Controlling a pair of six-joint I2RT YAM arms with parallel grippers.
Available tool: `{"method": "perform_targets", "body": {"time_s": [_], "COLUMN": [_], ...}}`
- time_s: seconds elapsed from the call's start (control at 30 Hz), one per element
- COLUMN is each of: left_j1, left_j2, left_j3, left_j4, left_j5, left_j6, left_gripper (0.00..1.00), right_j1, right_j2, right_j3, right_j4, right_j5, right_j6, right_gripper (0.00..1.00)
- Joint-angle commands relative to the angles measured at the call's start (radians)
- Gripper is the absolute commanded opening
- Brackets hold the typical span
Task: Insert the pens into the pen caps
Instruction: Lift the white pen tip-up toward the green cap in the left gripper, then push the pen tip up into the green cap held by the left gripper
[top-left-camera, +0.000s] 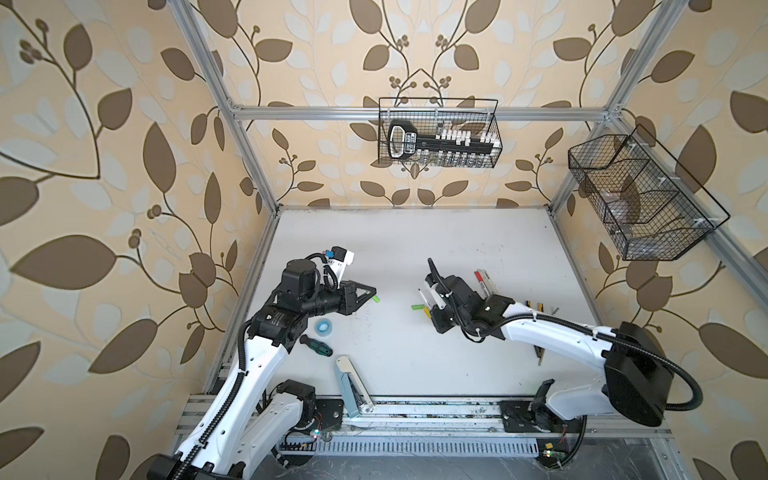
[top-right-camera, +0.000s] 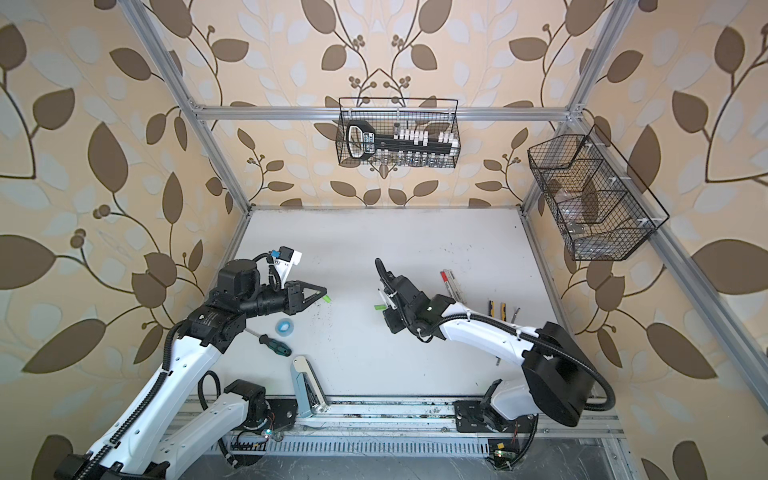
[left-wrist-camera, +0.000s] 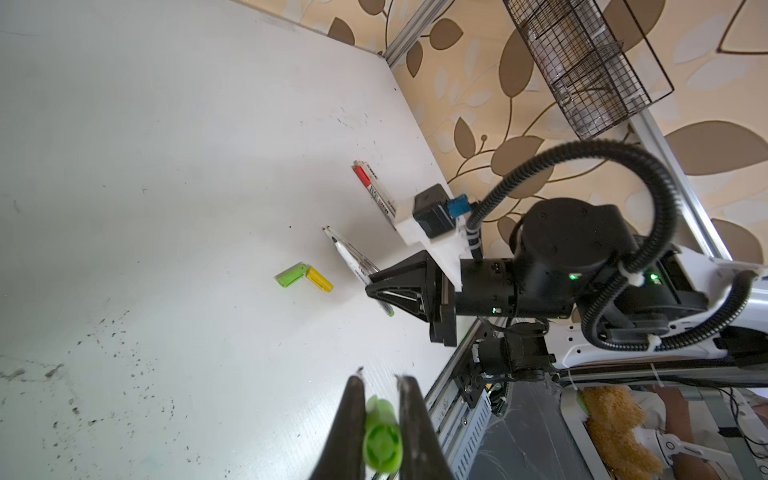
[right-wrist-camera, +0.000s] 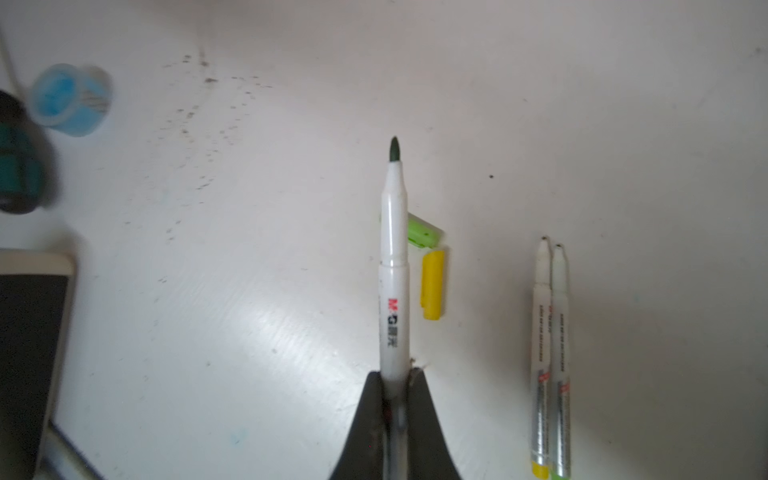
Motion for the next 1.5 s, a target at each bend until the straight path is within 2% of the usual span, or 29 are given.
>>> {"method": "perform_targets", "body": {"time_s": [0.0, 0.17, 0.33, 0.83, 1.47], "left_j1": [0.012, 0.012, 0.012, 0.009, 0.008], "left_j2": [0.003, -0.001, 0.006, 0.041, 0.060], "left_j3": [0.015, 0.001, 0.000, -0.021, -0.006], "left_j4": [0.068, 0.107, 0.121, 0.204, 0.137], "left_j5": [0.087, 0.139, 0.179, 0.297, 0.242], "left_j6": [-0.022, -0.043, -0.046, -0.100, -0.052], "left_gripper": [0.00, 0.00, 0.00, 0.00, 0.00], "right_j1": [0.095, 0.212, 0.263, 0.268, 0.269], "right_j2": [-0.059, -0.123, -0.173, -0.249, -0.261], "right_j3": [-0.050, -0.086, -0.110, -0.123, -0.111], "right_j4": [0.117, 0.226, 0.277, 0.288, 0.288], "right_j5": [-0.053, -0.057, -0.013, 0.003, 0.007], "right_j6": [-0.076, -0.095, -0.102, -0.116, -0.121], "right_gripper": [0.03, 0.03, 0.03, 0.04, 0.04]}}
